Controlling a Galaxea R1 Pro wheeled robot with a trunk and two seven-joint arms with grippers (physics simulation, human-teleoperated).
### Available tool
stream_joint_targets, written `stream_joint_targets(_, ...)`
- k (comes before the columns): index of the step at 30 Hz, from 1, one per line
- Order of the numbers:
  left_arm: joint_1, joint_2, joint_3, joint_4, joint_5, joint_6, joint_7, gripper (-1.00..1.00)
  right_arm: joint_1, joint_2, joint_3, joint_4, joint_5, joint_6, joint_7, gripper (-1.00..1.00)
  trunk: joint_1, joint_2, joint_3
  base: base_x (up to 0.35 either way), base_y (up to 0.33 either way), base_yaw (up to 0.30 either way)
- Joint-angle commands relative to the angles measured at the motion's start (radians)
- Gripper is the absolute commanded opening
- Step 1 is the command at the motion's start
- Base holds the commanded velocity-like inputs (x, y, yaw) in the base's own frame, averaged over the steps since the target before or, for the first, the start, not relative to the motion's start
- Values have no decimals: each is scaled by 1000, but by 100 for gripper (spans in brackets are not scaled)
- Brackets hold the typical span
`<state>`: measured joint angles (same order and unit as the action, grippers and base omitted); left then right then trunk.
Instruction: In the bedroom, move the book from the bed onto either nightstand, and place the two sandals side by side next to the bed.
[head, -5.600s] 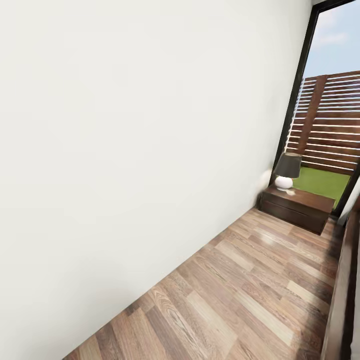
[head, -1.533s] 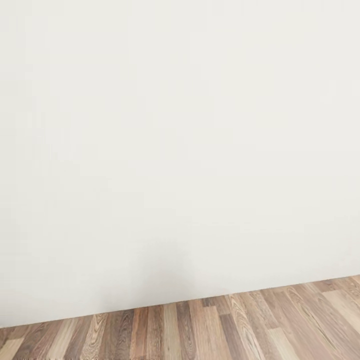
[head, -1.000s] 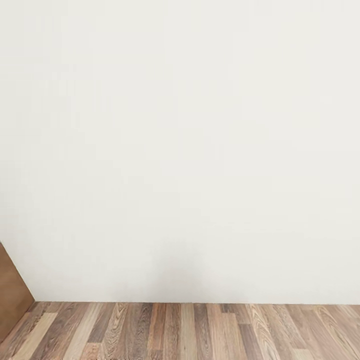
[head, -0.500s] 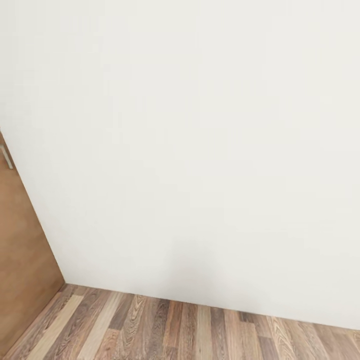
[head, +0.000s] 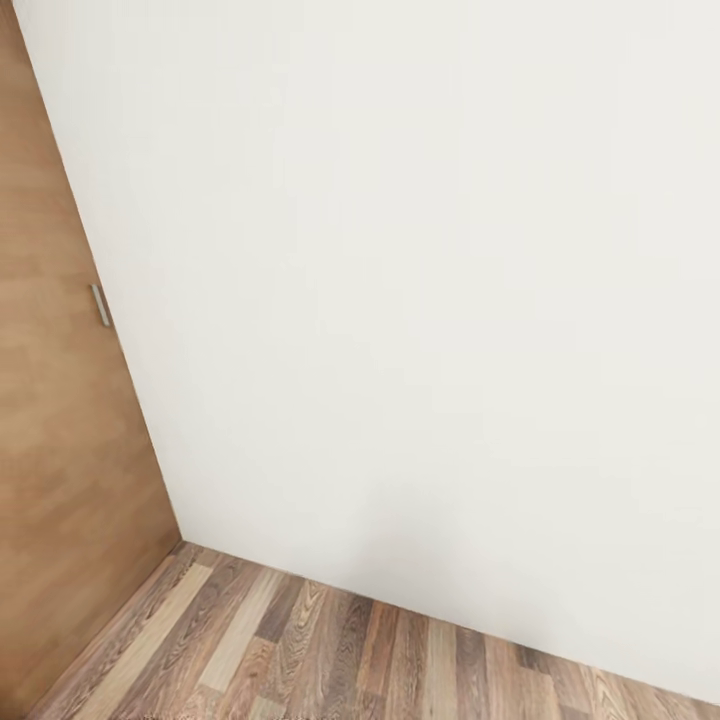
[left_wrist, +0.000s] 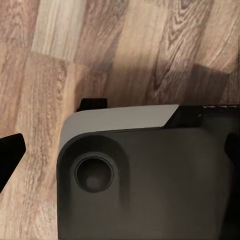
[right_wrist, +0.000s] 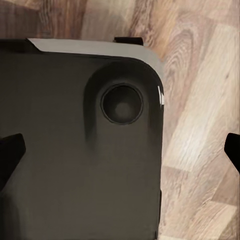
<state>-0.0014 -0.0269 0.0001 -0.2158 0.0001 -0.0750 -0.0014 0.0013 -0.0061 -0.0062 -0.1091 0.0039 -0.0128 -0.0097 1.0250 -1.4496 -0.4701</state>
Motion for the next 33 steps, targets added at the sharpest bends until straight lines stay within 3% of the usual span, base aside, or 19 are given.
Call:
stream_joint_targets(1, 0, -3, 0, -3, 0, -2, 0, 100, 0, 0, 0, -23, 0, -1, -1, 100, 0, 0, -1, 0, 0, 293)
stream_joint_targets(17, 0, -14, -1, -112, -2, -2, -1, 100, 0, -2, -1, -196, -1, -5, 0, 100, 0, 0, -8, 0, 0, 292)
stream_joint_targets(21, 0, -25, -2, -214, -2, 1, 0, 100, 0, -4, -1, -237, 0, -34, 0, 100, 0, 0, -9, 0, 0, 277)
stream_joint_targets(33, 0, -21, -2, -258, -4, -14, -1, 100, 0, -5, -1, -245, -1, -42, 0, 100, 0, 0, -14, 0, 0, 243)
